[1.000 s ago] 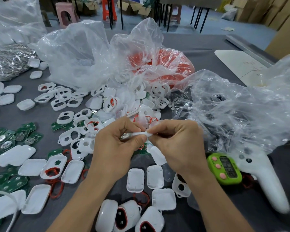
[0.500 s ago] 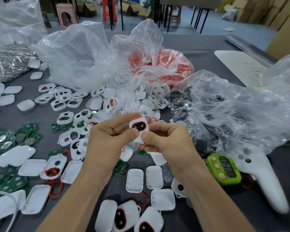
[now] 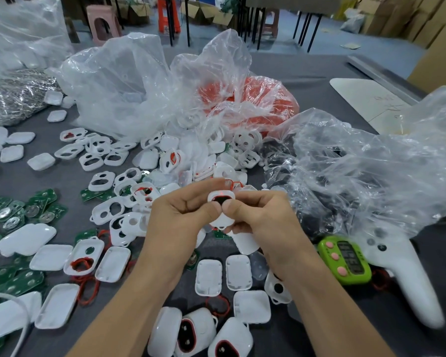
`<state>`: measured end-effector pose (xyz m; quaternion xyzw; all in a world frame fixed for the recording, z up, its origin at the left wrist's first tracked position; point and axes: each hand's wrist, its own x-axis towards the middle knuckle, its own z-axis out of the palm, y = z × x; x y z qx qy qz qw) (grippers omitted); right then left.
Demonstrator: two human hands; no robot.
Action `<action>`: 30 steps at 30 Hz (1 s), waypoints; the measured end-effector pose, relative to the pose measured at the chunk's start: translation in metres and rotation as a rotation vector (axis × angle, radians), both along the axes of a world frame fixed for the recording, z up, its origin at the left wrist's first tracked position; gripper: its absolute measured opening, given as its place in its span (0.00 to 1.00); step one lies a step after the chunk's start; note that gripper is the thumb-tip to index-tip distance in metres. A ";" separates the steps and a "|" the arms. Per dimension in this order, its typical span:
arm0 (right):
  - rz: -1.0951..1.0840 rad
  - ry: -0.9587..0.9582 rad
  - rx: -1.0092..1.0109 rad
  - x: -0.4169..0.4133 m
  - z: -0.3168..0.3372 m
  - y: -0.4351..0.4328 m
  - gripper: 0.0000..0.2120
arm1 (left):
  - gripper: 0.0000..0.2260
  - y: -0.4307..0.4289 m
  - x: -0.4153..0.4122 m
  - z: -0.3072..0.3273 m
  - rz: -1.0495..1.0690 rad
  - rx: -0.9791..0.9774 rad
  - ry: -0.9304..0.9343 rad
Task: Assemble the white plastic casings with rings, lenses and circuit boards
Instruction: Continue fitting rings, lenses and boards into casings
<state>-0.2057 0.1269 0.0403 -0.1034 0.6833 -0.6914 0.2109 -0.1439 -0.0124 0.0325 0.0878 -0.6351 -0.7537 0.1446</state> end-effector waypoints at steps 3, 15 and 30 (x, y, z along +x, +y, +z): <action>0.060 -0.050 -0.014 -0.002 0.001 0.003 0.07 | 0.14 0.002 -0.003 -0.004 0.051 0.011 -0.107; 0.025 -0.025 -0.006 -0.002 -0.007 -0.002 0.11 | 0.14 0.001 -0.003 -0.004 0.011 -0.003 -0.082; 0.018 0.009 0.015 -0.004 -0.008 -0.004 0.10 | 0.19 0.002 -0.004 -0.005 0.038 -0.072 -0.062</action>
